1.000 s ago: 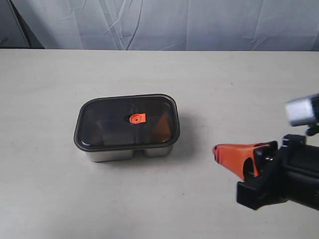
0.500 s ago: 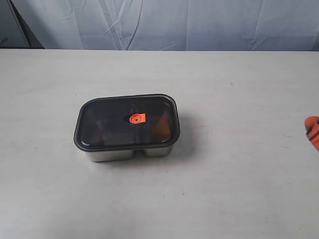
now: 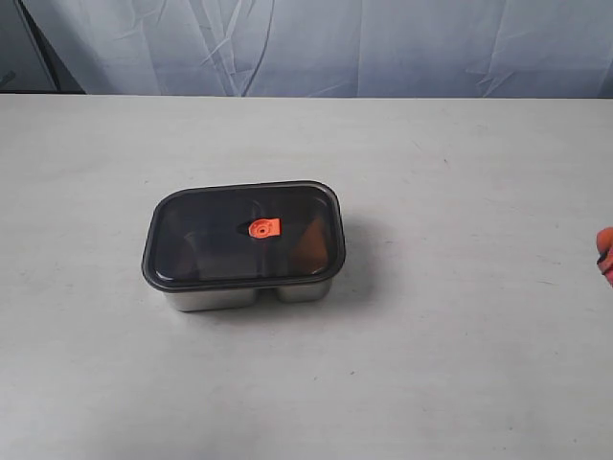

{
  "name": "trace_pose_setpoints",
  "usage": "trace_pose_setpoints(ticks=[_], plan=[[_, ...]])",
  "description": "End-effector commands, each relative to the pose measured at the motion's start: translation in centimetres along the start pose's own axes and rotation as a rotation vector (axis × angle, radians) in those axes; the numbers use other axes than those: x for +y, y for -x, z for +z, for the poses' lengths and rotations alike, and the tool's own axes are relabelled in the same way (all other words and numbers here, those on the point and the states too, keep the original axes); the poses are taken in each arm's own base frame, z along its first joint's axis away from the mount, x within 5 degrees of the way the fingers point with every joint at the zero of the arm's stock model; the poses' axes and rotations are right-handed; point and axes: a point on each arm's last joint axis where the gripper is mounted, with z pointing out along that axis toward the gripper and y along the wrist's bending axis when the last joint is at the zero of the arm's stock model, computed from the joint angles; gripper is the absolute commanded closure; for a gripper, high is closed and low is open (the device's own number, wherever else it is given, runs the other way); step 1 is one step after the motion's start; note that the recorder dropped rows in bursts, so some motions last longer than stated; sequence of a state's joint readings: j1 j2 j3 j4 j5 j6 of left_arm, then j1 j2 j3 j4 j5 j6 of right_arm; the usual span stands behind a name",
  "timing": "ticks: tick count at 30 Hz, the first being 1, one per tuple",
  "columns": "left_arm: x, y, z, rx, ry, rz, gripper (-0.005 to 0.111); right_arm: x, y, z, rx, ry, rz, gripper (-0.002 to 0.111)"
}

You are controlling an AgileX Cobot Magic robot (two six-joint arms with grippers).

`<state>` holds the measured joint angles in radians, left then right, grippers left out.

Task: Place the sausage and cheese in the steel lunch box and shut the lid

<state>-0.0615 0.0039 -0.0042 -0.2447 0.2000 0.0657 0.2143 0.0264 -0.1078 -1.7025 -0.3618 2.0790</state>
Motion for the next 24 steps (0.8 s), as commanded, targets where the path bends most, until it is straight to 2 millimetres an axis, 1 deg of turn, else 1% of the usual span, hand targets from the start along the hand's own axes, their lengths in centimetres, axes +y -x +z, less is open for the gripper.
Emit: trace_pose_setpoints(ticks=[1,4,7,9,13,15,18,20,22,23,24], plan=[[0.0,0.0,0.0,-0.017,0.004,0.000,0.107,-0.7,0.5,-0.1,-0.043,-0.084,-0.009,0.109],[0.0,0.0,0.0,-0.017,0.004,0.000,0.107,-1.0,0.7,-0.1,-0.065,-0.121,-0.009,0.109],[0.0,0.0,0.0,-0.017,0.004,0.000,0.107,-1.1,1.0,-0.2,-0.106,-0.130,0.031,0.109],[0.0,0.0,0.0,-0.017,0.004,0.000,0.107,-0.8,1.3,-0.2,-0.132,-0.101,-0.029,0.109],[0.0,0.0,0.0,-0.017,0.004,0.000,0.107,0.1,2.4,-0.4,-0.260,-0.019,-0.144,0.109],[0.0,0.0,0.0,-0.017,0.004,0.000,0.107,0.5,2.7,-0.4,-0.292,0.016,-0.191,0.109],[0.0,0.0,0.0,-0.017,0.004,0.000,0.107,0.5,2.7,-0.4,-0.295,0.027,-0.173,0.109],[0.0,0.0,0.0,-0.017,0.004,0.000,0.107,0.2,2.6,-0.4,-0.283,-0.008,-0.166,0.109],[0.0,0.0,0.0,-0.017,0.004,0.000,0.107,-0.6,1.8,-0.3,-0.271,-0.054,-0.077,0.109],[0.0,0.0,0.0,-0.017,0.004,0.000,0.107,-1.7,0.7,-0.2,-0.266,-0.107,0.008,0.109],[0.0,0.0,0.0,-0.017,0.004,0.000,0.107,-2.2,-0.1,-0.2,-0.259,-0.130,0.028,0.109]])
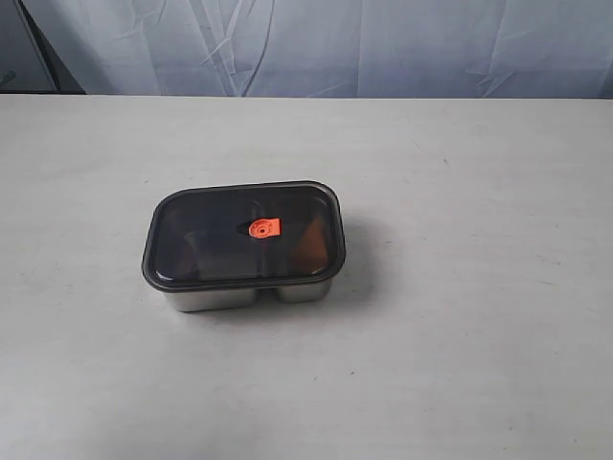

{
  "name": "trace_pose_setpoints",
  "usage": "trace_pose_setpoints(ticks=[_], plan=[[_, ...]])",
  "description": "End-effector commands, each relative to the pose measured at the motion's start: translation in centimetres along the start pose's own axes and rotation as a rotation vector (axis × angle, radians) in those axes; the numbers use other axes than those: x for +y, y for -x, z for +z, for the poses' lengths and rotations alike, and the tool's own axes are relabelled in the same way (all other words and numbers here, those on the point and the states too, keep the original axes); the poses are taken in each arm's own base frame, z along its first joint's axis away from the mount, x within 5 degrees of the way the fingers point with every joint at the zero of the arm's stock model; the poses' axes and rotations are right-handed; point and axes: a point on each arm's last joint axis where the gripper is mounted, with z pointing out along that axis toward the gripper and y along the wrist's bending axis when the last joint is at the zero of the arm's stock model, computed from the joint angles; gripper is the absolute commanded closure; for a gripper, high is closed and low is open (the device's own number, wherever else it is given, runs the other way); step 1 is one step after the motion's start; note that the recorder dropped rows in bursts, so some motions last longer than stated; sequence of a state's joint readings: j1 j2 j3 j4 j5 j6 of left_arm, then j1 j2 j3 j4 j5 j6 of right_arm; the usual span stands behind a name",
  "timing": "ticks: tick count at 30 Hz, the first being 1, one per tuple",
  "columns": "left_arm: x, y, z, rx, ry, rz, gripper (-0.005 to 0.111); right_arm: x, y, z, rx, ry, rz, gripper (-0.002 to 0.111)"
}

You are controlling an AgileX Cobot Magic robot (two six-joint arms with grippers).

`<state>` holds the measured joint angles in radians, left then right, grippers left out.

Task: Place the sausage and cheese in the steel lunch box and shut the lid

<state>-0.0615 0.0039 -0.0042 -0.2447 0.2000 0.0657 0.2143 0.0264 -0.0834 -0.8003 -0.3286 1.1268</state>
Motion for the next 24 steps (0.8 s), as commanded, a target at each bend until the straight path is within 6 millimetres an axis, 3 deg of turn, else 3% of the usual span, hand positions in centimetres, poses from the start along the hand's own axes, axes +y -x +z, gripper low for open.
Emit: trace_pose_setpoints(ticks=[1,6,13,24], plan=[[0.0,0.0,0.0,-0.017,0.004,0.000,0.107,-1.9,-2.1,-0.5,0.002,-0.148,0.097,0.109],[0.0,0.0,0.0,-0.017,0.004,0.000,0.107,-2.6,-2.2,-0.8,0.024,-0.220,-0.038,0.109],[0.0,0.0,0.0,-0.017,0.004,0.000,0.107,-3.5,-4.1,-1.4,0.239,-0.332,0.018,0.109],[0.0,0.0,0.0,-0.017,0.004,0.000,0.107,-3.5,-4.3,-1.4,0.255,-0.337,0.024,0.109]])
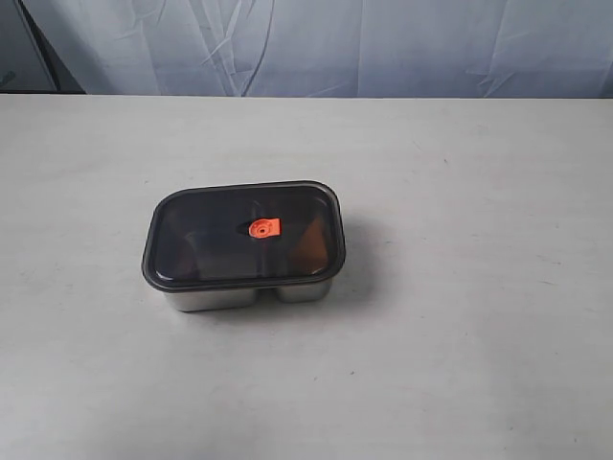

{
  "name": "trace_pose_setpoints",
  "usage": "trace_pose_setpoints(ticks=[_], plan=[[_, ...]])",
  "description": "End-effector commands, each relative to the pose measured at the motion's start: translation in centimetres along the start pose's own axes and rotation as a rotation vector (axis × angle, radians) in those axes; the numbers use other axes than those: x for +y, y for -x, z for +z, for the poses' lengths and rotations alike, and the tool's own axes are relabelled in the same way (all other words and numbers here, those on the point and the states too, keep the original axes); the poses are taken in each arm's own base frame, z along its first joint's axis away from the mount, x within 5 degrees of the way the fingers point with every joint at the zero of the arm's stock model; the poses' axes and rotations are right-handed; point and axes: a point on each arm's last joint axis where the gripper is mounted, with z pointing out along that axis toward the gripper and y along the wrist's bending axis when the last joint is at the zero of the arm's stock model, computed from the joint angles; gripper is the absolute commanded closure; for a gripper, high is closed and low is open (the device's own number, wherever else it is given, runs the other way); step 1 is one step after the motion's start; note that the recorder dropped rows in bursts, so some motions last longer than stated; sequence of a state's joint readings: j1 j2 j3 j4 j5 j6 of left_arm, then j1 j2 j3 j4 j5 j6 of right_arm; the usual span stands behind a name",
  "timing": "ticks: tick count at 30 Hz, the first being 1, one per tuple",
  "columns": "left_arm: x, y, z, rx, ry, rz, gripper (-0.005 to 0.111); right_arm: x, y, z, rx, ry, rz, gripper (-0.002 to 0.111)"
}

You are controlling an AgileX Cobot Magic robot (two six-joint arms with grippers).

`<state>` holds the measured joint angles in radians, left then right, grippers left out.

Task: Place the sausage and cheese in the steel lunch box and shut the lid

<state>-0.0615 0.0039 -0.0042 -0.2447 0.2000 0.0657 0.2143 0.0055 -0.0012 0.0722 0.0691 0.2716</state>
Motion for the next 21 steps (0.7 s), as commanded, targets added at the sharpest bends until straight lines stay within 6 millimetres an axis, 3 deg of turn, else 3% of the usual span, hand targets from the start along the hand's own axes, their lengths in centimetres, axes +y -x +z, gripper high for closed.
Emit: trace_pose_setpoints(ticks=[1,21], plan=[[0.05,0.03,0.00,-0.017,0.004,0.000,0.107,-0.01,0.03,-0.04,-0.009,-0.001,-0.006,0.109],[0.05,0.03,0.00,-0.017,0.004,0.000,0.107,-0.01,0.03,-0.04,-0.008,0.000,0.008,0.109]])
